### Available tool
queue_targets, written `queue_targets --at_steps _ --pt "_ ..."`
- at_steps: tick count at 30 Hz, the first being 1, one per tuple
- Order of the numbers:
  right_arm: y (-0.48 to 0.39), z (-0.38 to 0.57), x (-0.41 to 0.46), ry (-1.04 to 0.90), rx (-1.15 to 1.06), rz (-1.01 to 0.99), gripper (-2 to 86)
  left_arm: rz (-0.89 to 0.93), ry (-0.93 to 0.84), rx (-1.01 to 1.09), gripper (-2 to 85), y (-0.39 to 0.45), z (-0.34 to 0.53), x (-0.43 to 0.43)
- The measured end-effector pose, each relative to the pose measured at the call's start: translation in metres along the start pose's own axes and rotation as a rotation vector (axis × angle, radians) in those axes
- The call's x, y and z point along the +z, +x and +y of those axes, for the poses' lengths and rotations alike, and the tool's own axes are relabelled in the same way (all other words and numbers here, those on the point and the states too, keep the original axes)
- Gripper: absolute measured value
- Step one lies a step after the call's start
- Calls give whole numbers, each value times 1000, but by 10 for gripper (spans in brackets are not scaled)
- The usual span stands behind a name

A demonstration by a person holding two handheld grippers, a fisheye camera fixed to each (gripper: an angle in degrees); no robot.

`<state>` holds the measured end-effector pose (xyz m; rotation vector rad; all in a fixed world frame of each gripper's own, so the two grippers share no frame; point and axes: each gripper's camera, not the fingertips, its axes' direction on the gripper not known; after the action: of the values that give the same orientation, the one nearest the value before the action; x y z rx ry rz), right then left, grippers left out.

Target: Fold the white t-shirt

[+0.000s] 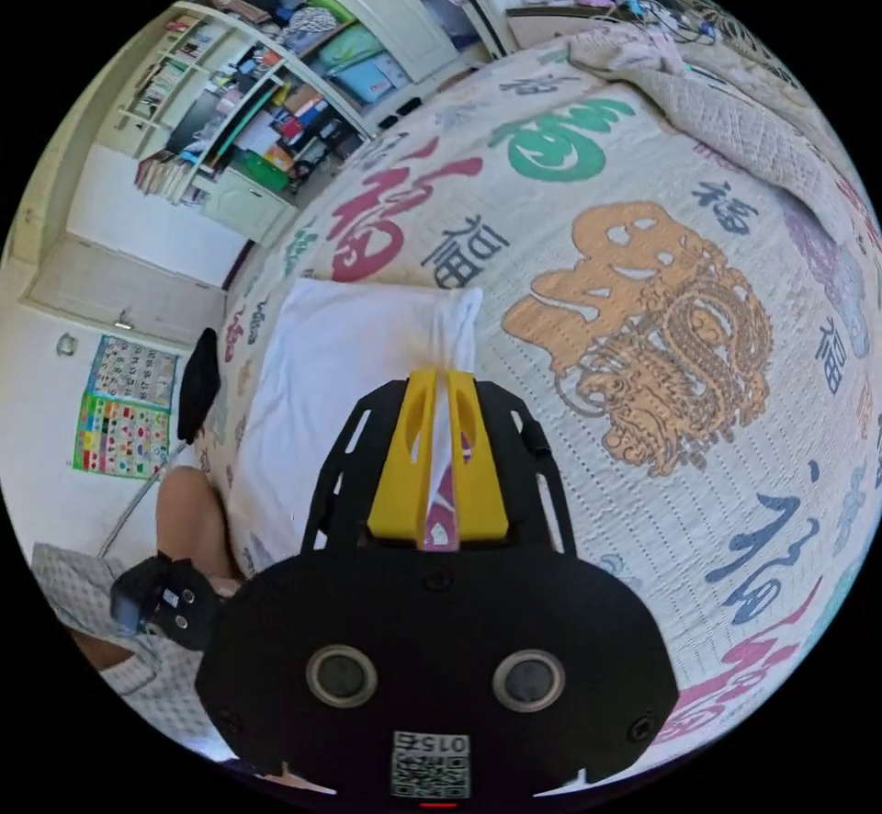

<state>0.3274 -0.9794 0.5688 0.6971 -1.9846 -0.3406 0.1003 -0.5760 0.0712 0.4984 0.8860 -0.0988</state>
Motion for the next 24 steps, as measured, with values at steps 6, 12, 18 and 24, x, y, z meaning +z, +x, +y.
queue_targets --at_steps 6,12,18,24 --pt "64 35 -56 185 97 -295 103 -169 339 -129 95 -96 53 -159" --pt "66 30 -50 146 29 -342 128 -72 656 -468 137 -279 132 -247" --pt "44 8 -34 69 -50 -465 124 183 488 -480 133 -352 115 -193" --pt "8 11 -43 24 -104 -448 44 237 533 -440 15 -362 106 -201"
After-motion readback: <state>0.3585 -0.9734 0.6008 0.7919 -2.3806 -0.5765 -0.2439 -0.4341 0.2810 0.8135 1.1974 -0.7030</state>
